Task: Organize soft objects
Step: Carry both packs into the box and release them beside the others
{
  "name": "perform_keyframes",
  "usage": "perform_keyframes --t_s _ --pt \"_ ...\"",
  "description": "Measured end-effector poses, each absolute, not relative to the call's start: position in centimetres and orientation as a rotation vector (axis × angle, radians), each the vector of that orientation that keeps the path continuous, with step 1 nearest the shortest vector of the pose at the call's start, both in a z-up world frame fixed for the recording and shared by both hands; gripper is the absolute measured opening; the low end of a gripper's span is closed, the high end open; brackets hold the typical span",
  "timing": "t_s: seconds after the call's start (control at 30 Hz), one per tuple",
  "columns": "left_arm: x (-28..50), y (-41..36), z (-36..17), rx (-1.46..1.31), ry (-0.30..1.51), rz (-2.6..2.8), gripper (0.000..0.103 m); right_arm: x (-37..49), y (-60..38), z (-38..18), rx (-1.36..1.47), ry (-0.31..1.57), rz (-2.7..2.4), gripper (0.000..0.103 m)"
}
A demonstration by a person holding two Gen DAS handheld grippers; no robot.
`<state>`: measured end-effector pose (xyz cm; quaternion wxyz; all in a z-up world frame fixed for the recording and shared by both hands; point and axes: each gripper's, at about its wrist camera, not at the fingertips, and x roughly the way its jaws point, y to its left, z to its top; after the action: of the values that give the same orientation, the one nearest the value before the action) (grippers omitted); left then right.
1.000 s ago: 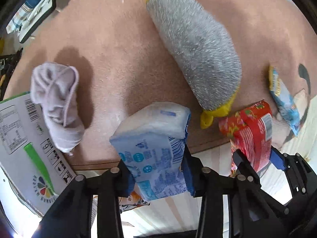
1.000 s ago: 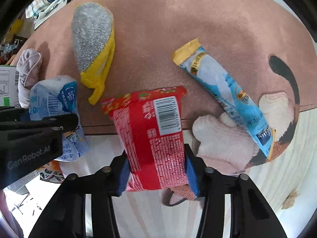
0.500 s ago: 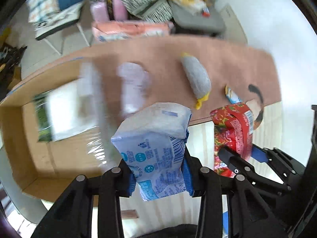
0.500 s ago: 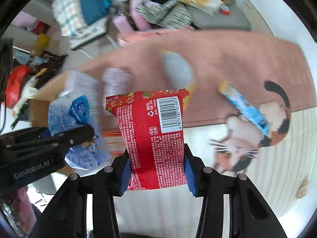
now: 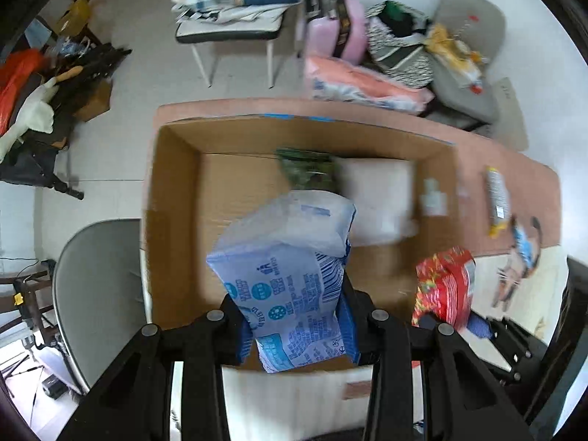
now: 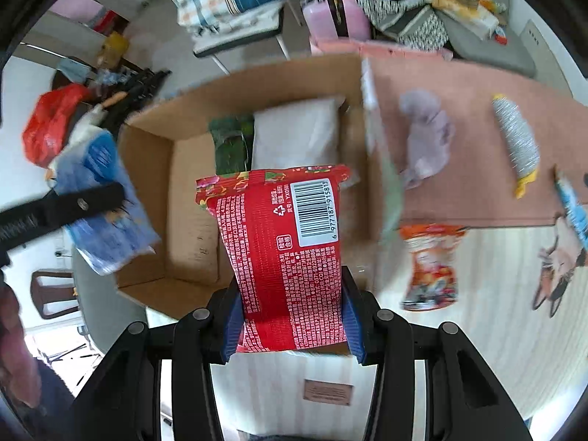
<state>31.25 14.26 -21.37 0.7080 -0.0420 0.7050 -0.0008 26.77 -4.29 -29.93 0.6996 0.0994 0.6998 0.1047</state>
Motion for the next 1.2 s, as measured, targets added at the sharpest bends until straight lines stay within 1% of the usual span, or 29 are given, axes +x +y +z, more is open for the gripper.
perform_keyframes --t_s 0.2,0.33,0.57,0.7,0.73,0.77,0.8,0.83,0.87,0.9,0.93,0.97,1.03,1.07,1.1,1.13,1.2 --pt "35.4 17.7 -27.0 -0.123 1.656 -0.023 0.035 27.5 -1.1 -35.0 0.186 1.636 0.164 0.048" --pt "37.7 17.9 -30.6 -0.094 1.711 -0.026 0.035 28.1 -0.1 -37.0 0.157 1.663 0.134 0.048" --pt "39.3 17.1 -34.4 -0.036 1.757 -0.069 0.035 28.8 1.9 -39.1 0.118 1.692 0.111 0.048" --pt "39.6 17.0 -35.5 -0.006 1.782 -0.071 0.045 29.0 2.4 -39.8 0.109 1.716 0.101 0.05" --pt "39.6 17.2 -35.6 -0.022 1.798 -0.069 0.046 29.1 2.7 -40.0 0.107 1.728 0.102 0.053" --pt "39.7 17.4 -35.7 -0.042 1.809 -0.072 0.053 29.4 3.0 -40.1 0.107 1.733 0.107 0.057" --pt "39.7 17.5 -35.6 -0.055 1.816 -0.076 0.062 29.6 3.2 -40.0 0.112 1.733 0.11 0.068" --pt "39.6 17.7 -35.2 -0.064 1.812 -0.073 0.066 29.8 3.4 -39.8 0.115 1.731 0.111 0.075" --pt "39.5 17.8 -34.7 -0.06 1.802 -0.065 0.073 29.8 3.6 -39.5 0.12 1.728 0.116 0.075" --pt "39.5 17.9 -34.4 -0.054 1.795 -0.061 0.078 29.9 3.9 -38.9 0.117 1.722 0.118 0.075" --pt "39.5 17.9 -34.0 -0.051 1.786 -0.057 0.08 30.0 4.1 -38.3 0.113 1.714 0.121 0.077" --pt "39.4 18.1 -33.5 -0.058 1.775 -0.056 0.084 30.0 4.0 -37.9 0.111 1.711 0.124 0.078" --pt "38.9 18.3 -32.0 -0.072 1.751 -0.061 0.089 30.1 4.3 -36.7 0.106 1.695 0.126 0.086" --pt "38.6 18.3 -31.2 -0.077 1.736 -0.067 0.095 30.2 4.4 -36.0 0.104 1.682 0.125 0.09" --pt "38.2 18.3 -30.4 -0.079 1.719 -0.071 0.101 30.3 4.5 -35.4 0.101 1.668 0.123 0.098" --pt "37.6 18.3 -29.4 -0.076 1.701 -0.072 0.102 30.5 4.0 -35.2 0.098 1.657 0.122 0.103" --pt "36.3 18.2 -27.6 -0.079 1.657 -0.07 0.102 30.4 4.0 -33.8 0.08 1.63 0.115 0.103"
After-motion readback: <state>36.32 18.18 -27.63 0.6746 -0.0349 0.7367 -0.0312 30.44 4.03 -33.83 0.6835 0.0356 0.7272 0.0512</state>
